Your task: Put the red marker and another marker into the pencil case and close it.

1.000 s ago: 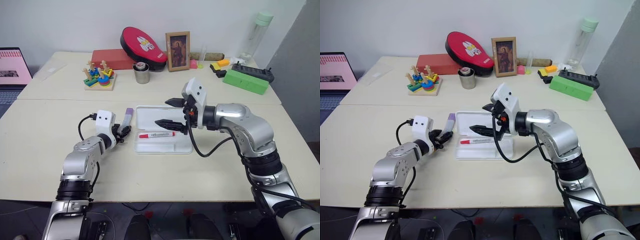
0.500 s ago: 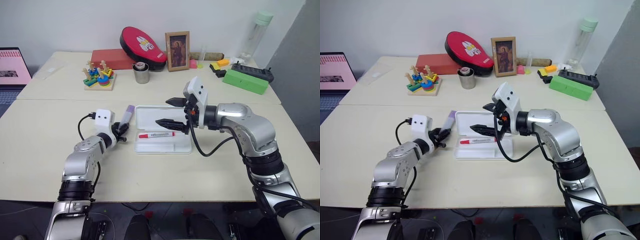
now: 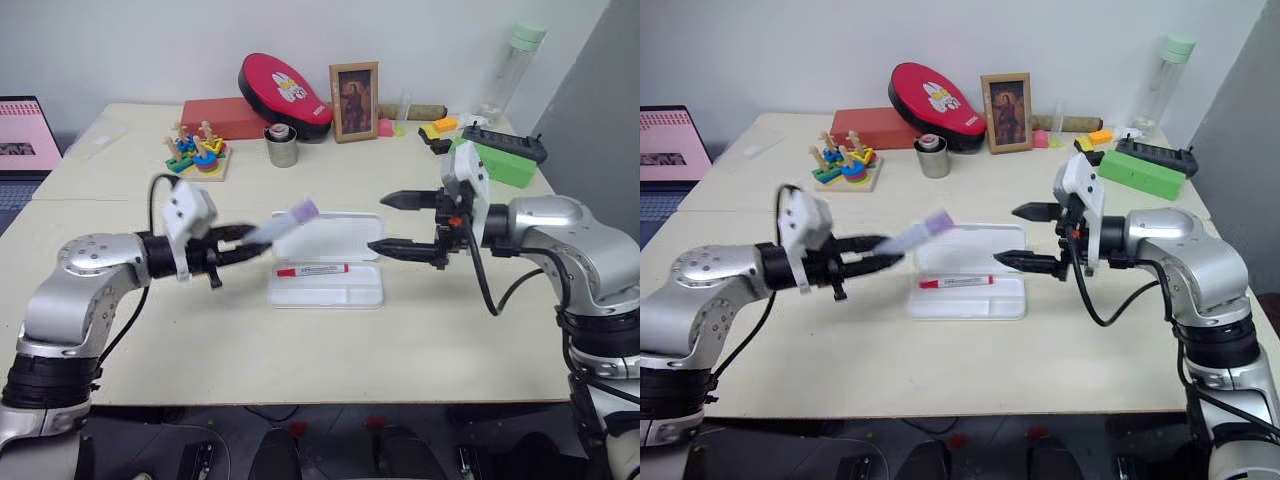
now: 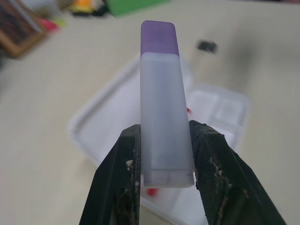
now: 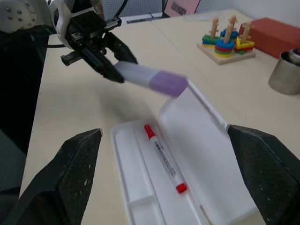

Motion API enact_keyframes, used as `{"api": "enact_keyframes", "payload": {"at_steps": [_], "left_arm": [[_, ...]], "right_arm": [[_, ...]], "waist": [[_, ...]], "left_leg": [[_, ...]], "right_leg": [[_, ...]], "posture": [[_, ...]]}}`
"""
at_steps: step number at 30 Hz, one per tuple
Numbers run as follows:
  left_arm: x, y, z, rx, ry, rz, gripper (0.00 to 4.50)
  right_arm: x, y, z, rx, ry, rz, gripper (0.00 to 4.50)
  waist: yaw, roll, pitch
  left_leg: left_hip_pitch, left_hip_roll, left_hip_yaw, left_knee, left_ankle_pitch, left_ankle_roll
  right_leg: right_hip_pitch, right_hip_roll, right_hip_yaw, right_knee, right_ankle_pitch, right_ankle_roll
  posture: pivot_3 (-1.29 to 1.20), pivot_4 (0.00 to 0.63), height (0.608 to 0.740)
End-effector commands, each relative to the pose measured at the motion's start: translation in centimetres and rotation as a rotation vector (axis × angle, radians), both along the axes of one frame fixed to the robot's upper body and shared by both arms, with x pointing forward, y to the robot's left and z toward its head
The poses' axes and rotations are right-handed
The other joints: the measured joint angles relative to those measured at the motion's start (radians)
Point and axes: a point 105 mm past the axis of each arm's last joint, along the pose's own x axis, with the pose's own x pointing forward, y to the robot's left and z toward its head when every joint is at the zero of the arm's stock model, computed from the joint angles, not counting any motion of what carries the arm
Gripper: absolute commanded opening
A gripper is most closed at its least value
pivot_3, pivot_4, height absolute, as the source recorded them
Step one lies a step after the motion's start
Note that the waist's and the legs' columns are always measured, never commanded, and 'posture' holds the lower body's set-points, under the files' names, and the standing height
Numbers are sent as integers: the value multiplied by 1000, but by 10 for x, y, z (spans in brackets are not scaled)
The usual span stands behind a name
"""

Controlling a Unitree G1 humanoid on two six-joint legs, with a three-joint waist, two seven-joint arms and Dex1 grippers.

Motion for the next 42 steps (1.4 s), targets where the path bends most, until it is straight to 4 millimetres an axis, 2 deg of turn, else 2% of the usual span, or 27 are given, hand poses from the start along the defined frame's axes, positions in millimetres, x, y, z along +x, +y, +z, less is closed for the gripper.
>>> {"api": "enact_keyframes", "payload": {"at_steps": [1,6,12,19,26,33,42], "left_arm": [[-4,-4,-9,127,34,-111,1210],[-3,-6,-24,206,79,-190,1210],[7,-5,-35,307,73,-237,1210],[22,-16,-36,352,48,-282,1210],[24,-26,-39,349,68,-337,1210],[28,-29,-41,361,75,-351,1210],[30,-21,-49,399,103,-328,1210]], "right_arm": [[-1,-6,0,-30,-46,-35,4500],[-3,-9,-11,-40,-25,-80,4500],[-6,-7,-12,-25,-26,-106,4500],[-9,-7,-15,-18,-21,-132,4500],[-13,-8,-18,-11,-18,-159,4500],[-16,-9,-18,-4,-16,-179,4500],[-16,-10,-18,-4,-16,-193,4500]], "waist": [[0,0,0],[1,0,0],[2,0,0],[4,0,0],[2,0,0],[2,0,0],[2,0,0]], "left_leg": [[0,0,0,0,0,0],[0,0,0,0,0,0],[-1,0,0,0,0,0],[-1,0,0,1,0,0],[-1,0,0,1,0,0],[-1,0,0,1,0,0],[-1,0,0,1,0,0]], "right_leg": [[0,0,0,0,0,0],[0,0,0,0,0,0],[0,0,0,0,0,-1],[0,0,0,0,0,-1],[0,1,0,0,0,-1],[0,1,0,1,0,-1],[0,1,0,1,0,-1]], "posture": [[0,150,740],[0,150,740],[0,150,740],[0,150,740],[0,150,740],[0,150,740],[0,150,740]]}}
